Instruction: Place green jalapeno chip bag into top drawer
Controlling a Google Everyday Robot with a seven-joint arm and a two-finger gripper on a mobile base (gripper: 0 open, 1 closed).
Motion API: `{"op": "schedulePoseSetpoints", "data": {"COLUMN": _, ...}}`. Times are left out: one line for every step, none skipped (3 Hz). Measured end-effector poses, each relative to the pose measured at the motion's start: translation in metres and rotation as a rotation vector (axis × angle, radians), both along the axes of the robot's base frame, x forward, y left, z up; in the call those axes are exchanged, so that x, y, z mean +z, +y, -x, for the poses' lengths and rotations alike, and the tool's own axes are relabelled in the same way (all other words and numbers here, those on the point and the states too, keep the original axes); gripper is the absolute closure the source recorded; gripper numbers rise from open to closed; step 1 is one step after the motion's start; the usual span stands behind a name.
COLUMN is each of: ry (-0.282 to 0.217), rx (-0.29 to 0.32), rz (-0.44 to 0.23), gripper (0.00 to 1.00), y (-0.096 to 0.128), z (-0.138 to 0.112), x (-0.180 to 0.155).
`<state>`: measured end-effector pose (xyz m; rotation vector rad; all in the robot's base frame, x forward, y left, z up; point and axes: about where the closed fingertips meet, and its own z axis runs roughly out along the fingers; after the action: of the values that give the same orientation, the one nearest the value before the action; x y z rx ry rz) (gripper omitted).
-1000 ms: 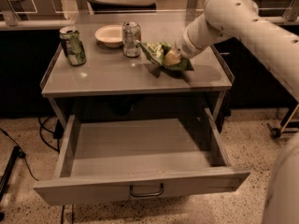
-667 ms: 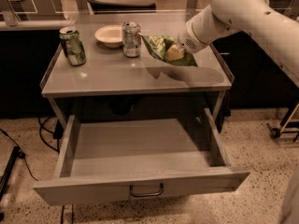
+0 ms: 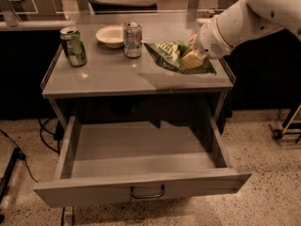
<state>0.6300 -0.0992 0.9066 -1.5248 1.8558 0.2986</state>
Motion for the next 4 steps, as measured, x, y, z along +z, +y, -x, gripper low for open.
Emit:
{"op": "schedulePoseSetpoints", "data": {"ry": 0.000, "rx": 0.000, "rz": 0.000, "gripper": 1.00, "y": 0.000, "z": 0.000, "x": 0.000}}
{"op": "schedulePoseSetpoints", "data": {"ry": 0.002, "rx": 0.040, "rz": 0.047, "gripper": 1.00, "y": 0.002, "z": 0.020, "x": -0.008}}
{"op": "schedulePoseSetpoints", "data": {"ry": 0.015, "rx": 0.069, "rz": 0.073, "gripper": 1.00, "y": 0.000, "z": 0.060, "x": -0.013}}
{"op": "schedulePoseSetpoints", "data": {"ry": 0.061, "rx": 0.084, "rz": 0.075, "gripper": 1.00, "y": -0.006, "z": 0.106, "x": -0.043}}
